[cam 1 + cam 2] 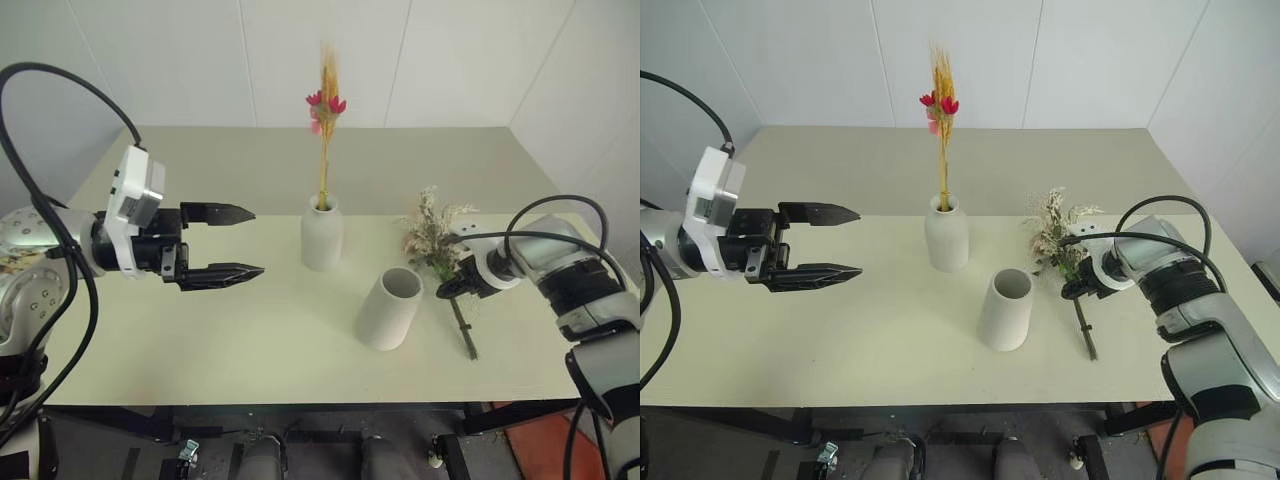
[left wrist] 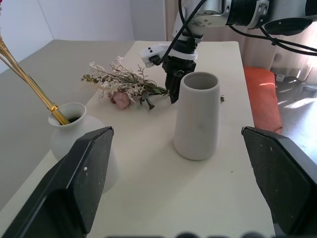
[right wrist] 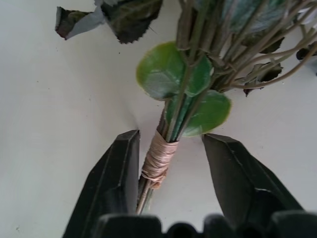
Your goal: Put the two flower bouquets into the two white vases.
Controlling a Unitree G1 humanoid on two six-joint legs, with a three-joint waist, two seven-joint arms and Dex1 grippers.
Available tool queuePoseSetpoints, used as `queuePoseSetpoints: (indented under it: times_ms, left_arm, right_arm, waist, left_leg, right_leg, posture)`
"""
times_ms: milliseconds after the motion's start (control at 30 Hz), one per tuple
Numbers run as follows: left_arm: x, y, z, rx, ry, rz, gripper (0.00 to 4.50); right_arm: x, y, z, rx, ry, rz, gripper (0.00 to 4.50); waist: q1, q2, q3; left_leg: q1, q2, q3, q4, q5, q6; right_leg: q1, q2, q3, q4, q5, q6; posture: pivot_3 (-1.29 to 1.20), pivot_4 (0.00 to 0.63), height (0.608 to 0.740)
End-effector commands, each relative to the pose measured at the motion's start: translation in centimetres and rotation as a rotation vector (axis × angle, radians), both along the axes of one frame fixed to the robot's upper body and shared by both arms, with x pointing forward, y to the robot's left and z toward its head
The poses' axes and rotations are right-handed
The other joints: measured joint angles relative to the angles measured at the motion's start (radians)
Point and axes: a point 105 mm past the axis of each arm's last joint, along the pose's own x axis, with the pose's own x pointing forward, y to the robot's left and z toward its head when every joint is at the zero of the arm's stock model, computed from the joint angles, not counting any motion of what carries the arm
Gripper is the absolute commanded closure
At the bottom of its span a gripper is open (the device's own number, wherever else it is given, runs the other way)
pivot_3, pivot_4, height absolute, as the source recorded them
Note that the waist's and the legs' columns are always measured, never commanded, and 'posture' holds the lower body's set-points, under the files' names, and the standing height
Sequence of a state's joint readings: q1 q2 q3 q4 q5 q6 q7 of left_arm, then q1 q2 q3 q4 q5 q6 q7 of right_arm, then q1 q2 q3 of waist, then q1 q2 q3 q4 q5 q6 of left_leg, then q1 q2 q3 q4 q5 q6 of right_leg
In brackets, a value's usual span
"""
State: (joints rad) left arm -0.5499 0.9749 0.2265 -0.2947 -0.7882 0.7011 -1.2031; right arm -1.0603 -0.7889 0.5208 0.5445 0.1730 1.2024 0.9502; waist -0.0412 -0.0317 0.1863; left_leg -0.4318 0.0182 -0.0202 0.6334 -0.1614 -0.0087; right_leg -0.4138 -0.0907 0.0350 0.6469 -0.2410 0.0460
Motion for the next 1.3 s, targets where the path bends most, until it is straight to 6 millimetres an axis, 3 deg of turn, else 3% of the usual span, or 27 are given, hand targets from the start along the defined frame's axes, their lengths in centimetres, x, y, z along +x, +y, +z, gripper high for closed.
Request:
queuePoseSetpoints:
  times_ms: [33, 133, 267, 367, 467, 600, 767, 900, 1100, 1300]
  left_arm:
    - [-0.4, 0.2, 1.2, -0.003, -0.042, -0.013, 0.0]
    - [-0.6, 0.2, 1.2, 0.0, -0.03, -0.04, 0.0]
    - [-0.9, 0.7, 1.3, 0.019, -0.012, -0.063, 0.0]
    - [-1.0, 1.4, 1.6, 0.002, 0.004, -0.064, 0.0]
    - [-1.0, 2.0, 1.9, -0.043, 0.018, -0.065, 0.0]
    - [-1.5, 2.5, 2.1, -0.125, 0.052, -0.098, 0.0]
    - [-1.7, 2.6, 1.9, -0.118, 0.064, -0.099, 0.0]
    - [-1.9, 2.5, 1.8, -0.108, 0.07, -0.107, 0.0]
    - [-1.9, 2.4, 1.6, -0.096, 0.075, -0.101, 0.0]
    - [-1.9, 2.5, 1.7, -0.091, 0.075, -0.096, 0.0]
  right_arm:
    - [0.9, -0.5, 1.8, 0.013, -0.07, -0.031, 3.31]
    - [1.6, -1.3, 3.2, 0.013, -0.145, -0.094, 4.26]
    - [3.5, -2.6, 7.2, 0.076, -0.364, -0.256, 4.27]
    - [3.7, -2.8, 10.8, 0.162, -0.574, -0.226, 4.27]
    - [2.8, -2.2, 14.9, 0.335, -0.783, -0.174, 4.27]
    - [-1.1, 0.4, 19.4, 0.715, -0.967, 0.069, 4.27]
    - [-5.8, 3.4, 21.4, 0.993, -0.943, 0.352, 4.27]
    - [-8.4, 5.9, 21.4, 1.062, -0.9, 0.531, 4.27]
    - [-9.6, 8.2, 19.9, 1.09, -0.851, 0.63, 4.27]
    - [-10.1, 9.3, 18.1, 1.065, -0.817, 0.681, 4.27]
  waist:
    - [0.0, 0.0, 0.0]
    - [-0.002, 0.0, 0.0]
    - [-0.002, 0.0, 0.0]
    - [-0.001, 0.0, 0.0]
    - [0.0, 0.0, 0.0]
    - [0.0, 0.0, 0.0]
    - [-0.002, 0.0, 0.0]
    - [-0.003, 0.0, 0.0]
    - [-0.001, 0.0, 0.0]
    - [0.0, 0.0, 0.0]
  left_leg:
    - [0.0, 0.0, 0.0, 0.0, 0.0, 0.0]
    - [0.0, 0.0, 0.0, 0.0, 0.0, 0.0]
    - [-0.002, 0.0, 0.001, 0.0, 0.0, 0.0]
    - [-0.004, 0.0, 0.001, -0.001, 0.0, 0.0]
    - [-0.006, 0.0, 0.001, -0.001, 0.0, 0.0]
    - [-0.007, 0.0, 0.001, -0.001, 0.0, 0.0]
    - [-0.006, 0.001, 0.001, -0.001, 0.0, 0.0]
    - [-0.005, 0.002, 0.001, -0.001, 0.0, 0.0]
    - [-0.005, 0.002, 0.001, 0.0, 0.0, 0.0]
    - [-0.005, 0.002, 0.001, 0.0, 0.0, 0.0]
  right_leg:
    - [0.0, 0.0, 0.0, 0.0, 0.0, 0.0]
    - [0.0, 0.0, 0.0, 0.0, 0.0, 0.0]
    - [-0.005, 0.0, 0.002, 0.001, 0.0, 0.0]
    - [-0.007, 0.0, 0.002, 0.002, 0.0, 0.0]
    - [-0.008, 0.0, 0.002, 0.001, 0.0, 0.0]
    - [-0.008, 0.0, 0.001, 0.001, 0.0, 0.0]
    - [-0.007, 0.0, 0.001, 0.001, 0.001, 0.0]
    - [-0.007, 0.001, 0.001, 0.002, 0.001, 0.0]
    - [-0.007, 0.001, 0.002, 0.002, 0.001, 0.0]
    - [-0.007, 0.001, 0.002, 0.002, 0.001, 0.0]
  posture:
    - [0.0, 0.15, 0.74]
    - [0.0, 0.15, 0.74]
    - [0.0, 0.15, 0.74]
    - [0.0, 0.15, 0.74]
    - [0.0, 0.15, 0.74]
    - [0.0, 0.15, 0.74]
    - [0.0, 0.15, 0.74]
    - [0.0, 0.15, 0.74]
    - [0.0, 0.15, 0.74]
    - [0.0, 0.15, 0.74]
